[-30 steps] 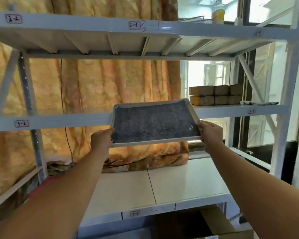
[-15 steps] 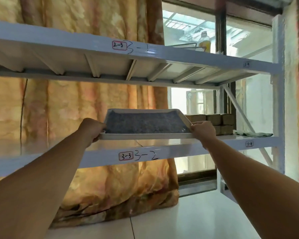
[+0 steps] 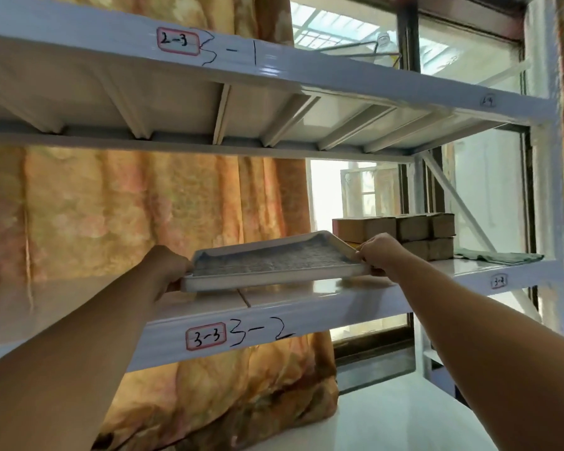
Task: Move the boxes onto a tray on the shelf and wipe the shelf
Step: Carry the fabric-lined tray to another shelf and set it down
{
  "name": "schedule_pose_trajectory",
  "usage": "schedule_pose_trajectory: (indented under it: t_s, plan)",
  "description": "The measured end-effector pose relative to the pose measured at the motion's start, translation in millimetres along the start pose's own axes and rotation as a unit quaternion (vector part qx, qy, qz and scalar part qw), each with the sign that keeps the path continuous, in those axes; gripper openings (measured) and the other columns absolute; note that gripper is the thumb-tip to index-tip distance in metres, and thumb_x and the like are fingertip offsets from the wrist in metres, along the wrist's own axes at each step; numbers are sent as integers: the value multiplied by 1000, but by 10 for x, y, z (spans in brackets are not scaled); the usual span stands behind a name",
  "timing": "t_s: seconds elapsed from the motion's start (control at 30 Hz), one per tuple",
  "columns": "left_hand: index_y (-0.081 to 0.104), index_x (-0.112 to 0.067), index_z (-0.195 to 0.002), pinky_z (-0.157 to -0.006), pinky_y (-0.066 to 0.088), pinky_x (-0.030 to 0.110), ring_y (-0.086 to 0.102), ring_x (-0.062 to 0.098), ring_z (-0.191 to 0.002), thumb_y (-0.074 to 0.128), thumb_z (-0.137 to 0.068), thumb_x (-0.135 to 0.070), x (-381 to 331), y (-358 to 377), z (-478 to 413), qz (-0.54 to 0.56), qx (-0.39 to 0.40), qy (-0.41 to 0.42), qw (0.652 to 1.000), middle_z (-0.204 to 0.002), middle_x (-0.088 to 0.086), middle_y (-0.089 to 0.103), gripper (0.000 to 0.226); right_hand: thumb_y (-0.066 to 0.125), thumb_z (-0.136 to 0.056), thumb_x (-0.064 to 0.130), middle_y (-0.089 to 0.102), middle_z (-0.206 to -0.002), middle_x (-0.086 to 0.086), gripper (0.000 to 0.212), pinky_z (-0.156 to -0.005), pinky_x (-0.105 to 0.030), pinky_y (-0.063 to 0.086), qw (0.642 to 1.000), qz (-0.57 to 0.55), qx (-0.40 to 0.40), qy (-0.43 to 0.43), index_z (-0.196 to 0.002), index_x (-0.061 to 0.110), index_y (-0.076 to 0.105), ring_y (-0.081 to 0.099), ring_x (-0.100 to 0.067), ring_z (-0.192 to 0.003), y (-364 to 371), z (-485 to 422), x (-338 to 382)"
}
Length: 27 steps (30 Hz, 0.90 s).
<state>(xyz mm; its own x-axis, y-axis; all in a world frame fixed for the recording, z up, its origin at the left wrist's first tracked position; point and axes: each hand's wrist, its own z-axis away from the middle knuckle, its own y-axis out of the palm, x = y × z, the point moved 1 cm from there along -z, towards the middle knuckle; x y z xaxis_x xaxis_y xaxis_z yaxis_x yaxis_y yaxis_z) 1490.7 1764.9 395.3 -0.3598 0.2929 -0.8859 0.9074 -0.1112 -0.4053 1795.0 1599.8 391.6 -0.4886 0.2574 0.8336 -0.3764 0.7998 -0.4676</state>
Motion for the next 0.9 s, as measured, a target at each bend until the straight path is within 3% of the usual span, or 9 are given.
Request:
schedule_pose_trajectory:
  t_s: [0.07, 0.2, 0.33, 0.47, 0.57, 0.67, 0.77, 0.9]
  plan:
    - [55, 7, -78, -66, 54, 39, 59, 32, -75, 62, -81, 6, 36, 24, -20, -17, -9, -10, 1000, -90, 23, 59, 8, 59, -86, 4, 54, -72, -12, 24, -56, -30, 42, 1000, -3, 16, 15, -107, -8, 64, 50, -19, -57, 55, -95, -24]
    - [56, 4, -92, -50, 36, 28, 48, 25, -62, 59, -83, 5, 66, 82, 30, -50, -1, -3, 999, -73, 13, 50, 9, 59, -88, 9, 56, -79, -11, 28, -53, -25, 37, 998, 41, 40, 18, -114, -2, 61, 47, -16, -59, 146, -224, -65]
    - [57, 4, -91, -48, 33, 28, 48, 25, -61, 58, -84, 4, 42, 107, 52, -62, -4, -2, 998, -71, 13, 50, 7, 59, -88, 9, 59, -87, -13, 27, -57, -25, 38, 998, 43, 52, 6, -111, -5, 61, 47, -17, -61, 222, -396, -142]
    - [55, 3, -74, -50, 35, 28, 49, 27, -62, 60, -83, 1, 72, 115, 26, -66, 3, -16, 998, -74, 14, 53, 11, 62, -84, 10, 53, -69, -10, 18, -51, -24, 37, 998, 43, 49, -17, -97, -1, 61, 48, -19, -59, 238, -431, -189]
    - [62, 6, -93, -62, 45, 32, 54, 30, -69, 63, -83, -3, 110, 90, -41, -59, 6, -18, 998, -87, 19, 59, 14, 66, -80, 14, 53, -65, -10, 17, -52, -25, 37, 997, 35, 58, -25, -90, 0, 64, 48, -20, -56, 227, -465, -232]
    - [65, 0, -96, -77, 47, 40, 58, 32, -82, 63, -83, -5, 133, 76, -89, -67, 9, -14, 998, -101, 22, 61, 14, 65, -77, 14, 66, -81, -17, 27, -62, -28, 44, 997, 13, 70, -41, -97, -4, 68, 56, -24, -67, 229, -480, -263]
    - [67, 5, -101, -81, 49, 43, 61, 36, -89, 62, -83, -5, 154, 72, -114, -74, 11, -20, 997, -108, 27, 64, 22, 59, -80, 9, 69, -110, -19, 28, -86, -37, 52, 995, -7, 82, -60, -103, 1, 72, 65, -32, -95, 228, -448, -245]
    - [68, 7, -104, -78, 48, 41, 62, 36, -87, 63, -81, -9, 163, 71, -115, -84, 16, -6, 996, -107, 29, 65, 28, 57, -86, 12, 71, -105, -13, 24, -93, -40, 52, 996, 2, 70, -59, -104, 6, 73, 64, -28, -98, 229, -443, -240]
